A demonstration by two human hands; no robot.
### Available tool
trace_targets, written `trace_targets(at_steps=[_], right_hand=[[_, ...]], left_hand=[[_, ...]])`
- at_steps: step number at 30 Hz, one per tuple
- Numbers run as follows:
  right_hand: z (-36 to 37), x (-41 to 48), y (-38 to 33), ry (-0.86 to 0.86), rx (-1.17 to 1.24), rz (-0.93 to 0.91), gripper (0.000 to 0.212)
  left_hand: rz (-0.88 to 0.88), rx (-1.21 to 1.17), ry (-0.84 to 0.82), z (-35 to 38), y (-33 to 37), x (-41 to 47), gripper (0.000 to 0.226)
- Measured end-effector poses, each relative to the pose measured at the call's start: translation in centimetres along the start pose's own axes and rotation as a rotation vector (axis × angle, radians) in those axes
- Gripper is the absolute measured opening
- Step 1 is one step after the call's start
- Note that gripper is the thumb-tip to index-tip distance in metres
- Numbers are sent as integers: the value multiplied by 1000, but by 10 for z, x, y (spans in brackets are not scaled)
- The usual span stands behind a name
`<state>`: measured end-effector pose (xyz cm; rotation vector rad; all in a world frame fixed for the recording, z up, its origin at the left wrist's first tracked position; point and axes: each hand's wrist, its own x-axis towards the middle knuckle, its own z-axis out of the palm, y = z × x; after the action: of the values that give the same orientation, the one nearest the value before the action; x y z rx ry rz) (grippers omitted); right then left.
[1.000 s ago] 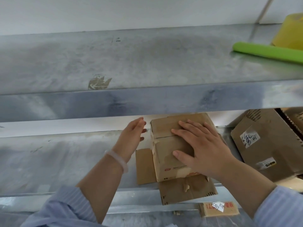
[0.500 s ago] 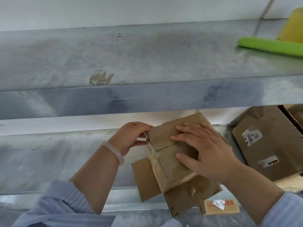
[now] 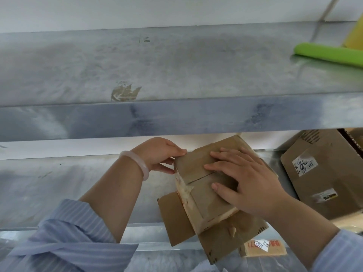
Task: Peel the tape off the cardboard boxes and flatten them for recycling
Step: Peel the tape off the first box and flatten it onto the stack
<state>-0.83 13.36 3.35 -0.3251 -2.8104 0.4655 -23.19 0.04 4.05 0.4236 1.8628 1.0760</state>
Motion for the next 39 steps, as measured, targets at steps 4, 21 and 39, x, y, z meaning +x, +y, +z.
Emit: trace_targets(at_steps=[4, 21, 39], right_hand=[[1, 0, 1, 8, 2, -4, 43], [3, 1, 0, 14, -15, 10, 43], [-1, 3, -4, -83, -102, 28, 52]], left_hand=[[21, 81, -6, 1, 4, 2, 11], [265, -315, 359, 29, -47, -26, 23], [518, 170, 537, 17, -52, -34, 23]])
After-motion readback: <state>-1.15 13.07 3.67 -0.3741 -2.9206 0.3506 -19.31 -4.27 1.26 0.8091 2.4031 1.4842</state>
